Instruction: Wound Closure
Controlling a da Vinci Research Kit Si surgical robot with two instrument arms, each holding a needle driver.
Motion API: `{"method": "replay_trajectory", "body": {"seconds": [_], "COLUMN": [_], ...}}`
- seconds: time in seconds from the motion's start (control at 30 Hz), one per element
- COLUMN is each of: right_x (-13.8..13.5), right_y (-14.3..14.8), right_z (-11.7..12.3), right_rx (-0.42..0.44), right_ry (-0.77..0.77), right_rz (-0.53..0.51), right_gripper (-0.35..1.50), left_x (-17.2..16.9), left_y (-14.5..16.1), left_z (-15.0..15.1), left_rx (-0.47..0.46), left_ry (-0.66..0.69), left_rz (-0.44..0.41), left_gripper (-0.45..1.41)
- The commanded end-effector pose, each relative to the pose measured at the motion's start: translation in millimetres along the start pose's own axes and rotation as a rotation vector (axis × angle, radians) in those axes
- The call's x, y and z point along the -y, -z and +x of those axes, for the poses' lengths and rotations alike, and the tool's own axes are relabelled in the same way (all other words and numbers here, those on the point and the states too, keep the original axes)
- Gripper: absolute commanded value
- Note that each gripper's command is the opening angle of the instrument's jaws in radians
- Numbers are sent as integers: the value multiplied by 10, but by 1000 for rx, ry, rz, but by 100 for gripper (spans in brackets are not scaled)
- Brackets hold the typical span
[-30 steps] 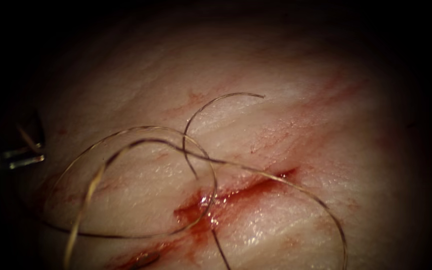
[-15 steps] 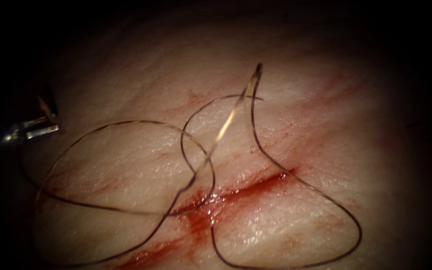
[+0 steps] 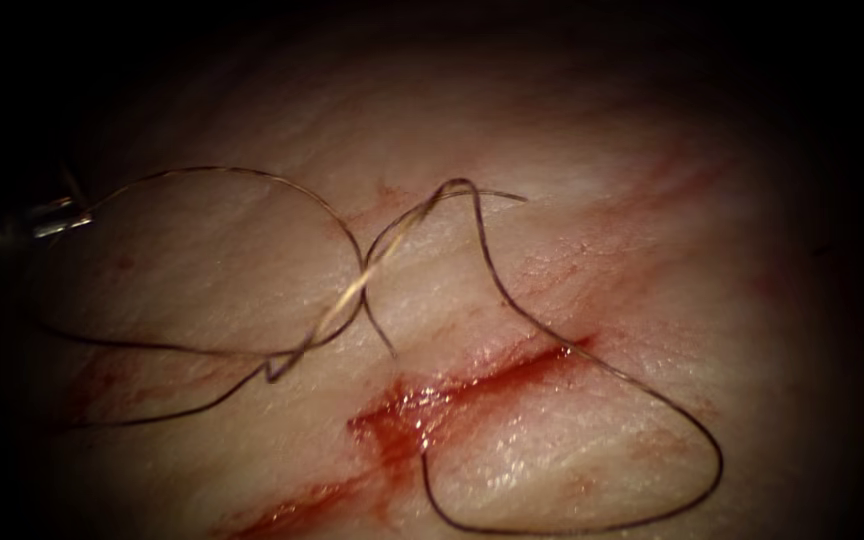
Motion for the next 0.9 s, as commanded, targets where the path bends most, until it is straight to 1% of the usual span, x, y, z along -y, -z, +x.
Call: {"method": "replay_trajectory", "body": {"seconds": [0.03,0.07,0.1,0.13,0.17,0.2,0.23,0.3,0.33,0.37,0.47,0.5,0.6,0.7,0.77,0.8,0.9], "right_x": [7,7,6,6,6,6,6,6,6,6,5,5,4,2,2,2,3], "right_y": [-9,-9,-9,-9,-9,-8,-8,-8,-8,-8,-9,-9,-11,-13,-15,-16,-18], "right_z": [-3,-3,-3,-4,-4,-4,-4,-4,-4,-5,-5,-6,-8,-10,-13,-14,-16], "right_rx": [-3,-3,-3,-3,-3,-3,-3,-3,-3,-3,-3,-3,-3,-2,-2,-2,-1], "right_ry": [-3,-2,-2,-3,-3,-3,-3,-3,-2,-2,-2,-2,-1,0,2,3,5], "right_rz": [5,5,5,5,5,5,5,5,5,5,4,4,2,0,-2,-3,-7], "right_gripper": [143,143,143,143,143,143,141,141,141,141,141,141,141,141,141,141,141], "left_x": [-4,-4,-5,-5,-6,-10,-11,-17,-24,-29,-43,-55,-81,-96,-108,-110,-112], "left_y": [-7,-8,-9,-10,-11,-13,-15,-18,-22,-24,-30,-34,-43,-46,-48,-47,-41], "left_z": [-5,-5,-4,-3,-2,1,3,11,20,27,47,66,107,134,162,172,190], "left_rx": [0,0,0,1,1,-3,-5,-13,-29,-47,-75,-98,-157,-197,-250,-265,-267], "left_ry": [3,15,46,59,89,170,201,280,330,359,372,382,398,407,412,405,354], "left_rz": [1,3,5,7,10,17,22,34,36,24,0,-33,-102,-134,-164,-169,-129], "left_gripper": [-45,-26,19,39,54,86,86,78,93,101,116,118,118,118,118,118,116]}}
